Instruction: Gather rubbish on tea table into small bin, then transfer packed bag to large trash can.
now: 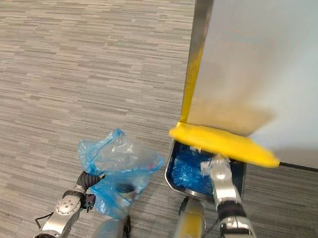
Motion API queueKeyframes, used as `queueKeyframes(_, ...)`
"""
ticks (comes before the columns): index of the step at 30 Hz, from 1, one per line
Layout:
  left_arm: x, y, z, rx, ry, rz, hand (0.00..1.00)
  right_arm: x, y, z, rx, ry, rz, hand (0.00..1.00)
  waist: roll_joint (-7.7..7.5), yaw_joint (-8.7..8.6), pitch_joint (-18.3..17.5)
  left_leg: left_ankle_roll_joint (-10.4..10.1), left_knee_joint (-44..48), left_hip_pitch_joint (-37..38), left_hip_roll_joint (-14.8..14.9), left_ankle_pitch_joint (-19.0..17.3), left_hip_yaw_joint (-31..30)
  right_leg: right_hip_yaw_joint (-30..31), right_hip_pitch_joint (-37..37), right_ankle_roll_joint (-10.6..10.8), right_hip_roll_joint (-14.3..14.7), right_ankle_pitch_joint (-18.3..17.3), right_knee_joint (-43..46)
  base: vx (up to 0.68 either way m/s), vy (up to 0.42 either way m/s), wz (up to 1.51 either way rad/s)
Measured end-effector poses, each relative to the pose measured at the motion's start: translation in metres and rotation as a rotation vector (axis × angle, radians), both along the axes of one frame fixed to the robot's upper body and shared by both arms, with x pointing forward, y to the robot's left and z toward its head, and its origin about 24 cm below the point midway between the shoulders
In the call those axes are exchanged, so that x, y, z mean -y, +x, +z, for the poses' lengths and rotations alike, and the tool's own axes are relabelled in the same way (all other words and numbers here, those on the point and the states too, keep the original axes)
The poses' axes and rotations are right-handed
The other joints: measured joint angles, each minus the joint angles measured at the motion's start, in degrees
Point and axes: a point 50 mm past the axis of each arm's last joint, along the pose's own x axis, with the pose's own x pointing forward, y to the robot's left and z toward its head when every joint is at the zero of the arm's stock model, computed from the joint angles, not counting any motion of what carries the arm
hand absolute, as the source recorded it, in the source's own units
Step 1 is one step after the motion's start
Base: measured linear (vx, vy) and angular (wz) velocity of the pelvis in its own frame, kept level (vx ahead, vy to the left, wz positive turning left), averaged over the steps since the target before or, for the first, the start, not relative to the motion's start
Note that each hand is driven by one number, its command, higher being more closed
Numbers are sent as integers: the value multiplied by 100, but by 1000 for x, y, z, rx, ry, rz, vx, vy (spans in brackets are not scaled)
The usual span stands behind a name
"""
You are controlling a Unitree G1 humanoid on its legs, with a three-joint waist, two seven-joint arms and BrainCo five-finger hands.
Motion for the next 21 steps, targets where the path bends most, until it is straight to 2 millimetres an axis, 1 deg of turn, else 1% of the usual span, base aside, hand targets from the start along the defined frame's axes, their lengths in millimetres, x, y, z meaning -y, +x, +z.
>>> queueKeyframes(1,2,2,4,22,-17,-1,100,7,7,14,15,-47,-4,0,1,37,0,0,52,-53,13,0,2,-7,0,-66,6,41,-39,-46,6,4)
queueKeyframes(3,6,11,16,89,-48,-10,100,20,12,23,4,-107,-31,0,50,119,29,1,138,-192,43,-1,-12,-62,1,-205,30,144,-161,-81,20,9)
queueKeyframes(5,8,15,23,131,-69,-10,100,21,16,28,-3,-129,-35,0,85,118,49,12,224,-275,39,-8,-16,-69,1,-182,23,226,-234,-88,31,5)
queueKeyframes(6,11,17,28,156,-84,-20,100,23,17,32,-5,-151,-36,0,127,118,70,30,275,-318,37,-21,-17,-63,2,-187,28,289,-288,-95,38,2)
queueKeyframes(7,15,20,32,176,-98,-35,100,26,18,37,2,-163,-41,0,166,119,107,65,314,-363,37,-44,-27,-66,2,-193,28,316,-316,-104,31,1)
queueKeyframes(8,21,22,37,199,-118,-62,100,27,20,44,18,-169,-43,0,226,118,167,96,381,-418,38,-62,-34,-68,2,-154,36,369,-368,-105,25,2)
queueKeyframes(9,23,23,39,206,-128,-75,100,27,21,47,26,-171,-44,0,256,112,192,99,398,-441,38,-63,-37,-69,2,-133,38,388,-389,-102,12,1)
queueKeyframes(10,32,25,43,225,-138,-112,100,27,23,53,39,-178,-45,0,307,104,251,99,428,-459,38,-63,-39,-72,2,-117,37,403,-399,-81,-1,0)
queueKeyframes(11,36,26,46,237,-144,-131,100,27,24,56,44,-183,-44,0,321,103,278,98,445,-462,39,-62,-38,-71,2,-114,38,404,-398,-79,-14,0)
queueKeyframes(13,55,32,60,292,-187,-219,100,24,28,66,64,-204,-30,0,343,89,407,67,515,-481,52,-44,-38,-72,2,-114,43,410,-375,-48,-24,-1)
queueKeyframes(14,60,33,64,307,-194,-245,100,23,28,68,69,-206,-27,0,339,71,438,67,557,-493,56,-44,-38,-72,2,-115,44,411,-365,-36,-17,0)
queueKeyframes(16,84,39,82,370,-237,-367,100,20,31,75,86,-210,-17,0,341,-20,546,85,694,-567,55,-56,-30,-69,3,-119,25,442,-353,-41,4,2)
queueKeyframes(17,90,40,87,387,-248,-396,100,19,32,76,89,-210,-15,0,338,-34,570,100,725,-575,51,-65,-23,-61,3,-118,20,456,-356,-40,27,-3)
queueKeyframes(19,114,46,112,479,-296,-510,100,16,35,87,110,-211,0,0,342,-77,726,154,901,-612,51,-116,50,-3,3,-136,19,509,-360,-45,35,-9)
queueKeyframes(20,120,48,119,502,-308,-535,100,16,36,89,115,-212,2,0,352,-82,761,164,946,-628,52,-140,57,7,3,-128,19,524,-365,-62,31,-8)
queueKeyframes(21,132,52,131,544,-326,-582,100,14,38,94,121,-217,7,0,367,-107,818,176,1068,-670,56,-189,62,28,-1,-116,21,546,-364,-67,31,-9)
